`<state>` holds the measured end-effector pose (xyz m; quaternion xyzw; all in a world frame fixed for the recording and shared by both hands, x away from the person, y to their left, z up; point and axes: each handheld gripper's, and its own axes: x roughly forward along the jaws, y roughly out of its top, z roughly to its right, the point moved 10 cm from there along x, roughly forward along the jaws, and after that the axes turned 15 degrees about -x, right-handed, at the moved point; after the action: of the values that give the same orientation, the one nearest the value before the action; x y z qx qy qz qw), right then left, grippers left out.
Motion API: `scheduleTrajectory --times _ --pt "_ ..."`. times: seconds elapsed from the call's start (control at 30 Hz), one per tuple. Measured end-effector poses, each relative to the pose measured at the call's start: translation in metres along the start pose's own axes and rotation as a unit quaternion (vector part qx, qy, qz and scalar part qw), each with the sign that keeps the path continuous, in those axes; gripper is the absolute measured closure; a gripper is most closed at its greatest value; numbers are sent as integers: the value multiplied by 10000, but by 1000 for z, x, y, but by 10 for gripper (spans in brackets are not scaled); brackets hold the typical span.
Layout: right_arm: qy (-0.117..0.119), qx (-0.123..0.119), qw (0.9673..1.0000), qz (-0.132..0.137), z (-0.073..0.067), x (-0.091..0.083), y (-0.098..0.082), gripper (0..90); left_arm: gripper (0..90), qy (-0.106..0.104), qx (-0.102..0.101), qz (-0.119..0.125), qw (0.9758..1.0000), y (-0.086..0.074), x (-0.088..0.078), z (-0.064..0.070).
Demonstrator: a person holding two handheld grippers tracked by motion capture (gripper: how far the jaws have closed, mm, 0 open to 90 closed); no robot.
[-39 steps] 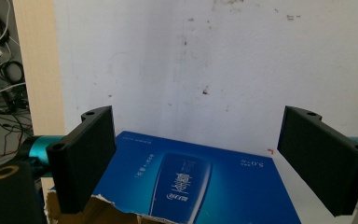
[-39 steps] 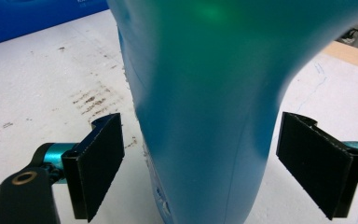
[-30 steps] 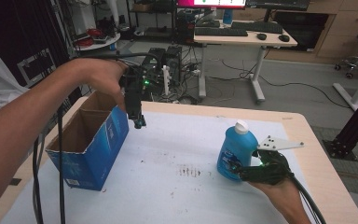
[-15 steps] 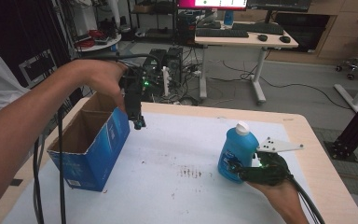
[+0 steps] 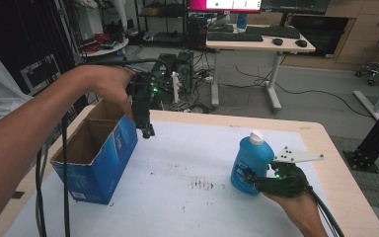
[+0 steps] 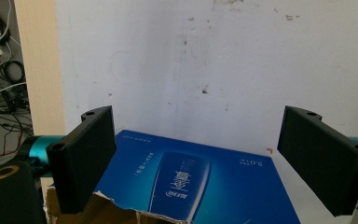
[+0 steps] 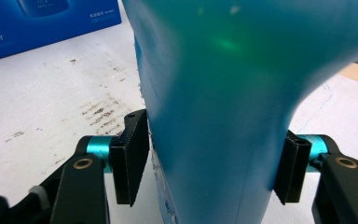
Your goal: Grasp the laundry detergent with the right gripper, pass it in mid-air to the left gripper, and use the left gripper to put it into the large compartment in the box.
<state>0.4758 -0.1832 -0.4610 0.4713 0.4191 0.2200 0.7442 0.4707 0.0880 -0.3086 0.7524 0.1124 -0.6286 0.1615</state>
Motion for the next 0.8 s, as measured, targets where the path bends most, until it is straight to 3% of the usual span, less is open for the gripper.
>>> scheduleTrajectory --times 0.13,0.57,0.8 --pt "100 -11 9999 46 -1 -2 0 428 114 -5 -12 3 10000 0 0 0" --pt "201 -62 9997 135 0 -3 -1 451 114 -23 -33 2 10000 -1 1 -1" --pt "131 -95 9997 188 -1 -2 0 454 114 -23 -44 4 10000 -3 0 -1"
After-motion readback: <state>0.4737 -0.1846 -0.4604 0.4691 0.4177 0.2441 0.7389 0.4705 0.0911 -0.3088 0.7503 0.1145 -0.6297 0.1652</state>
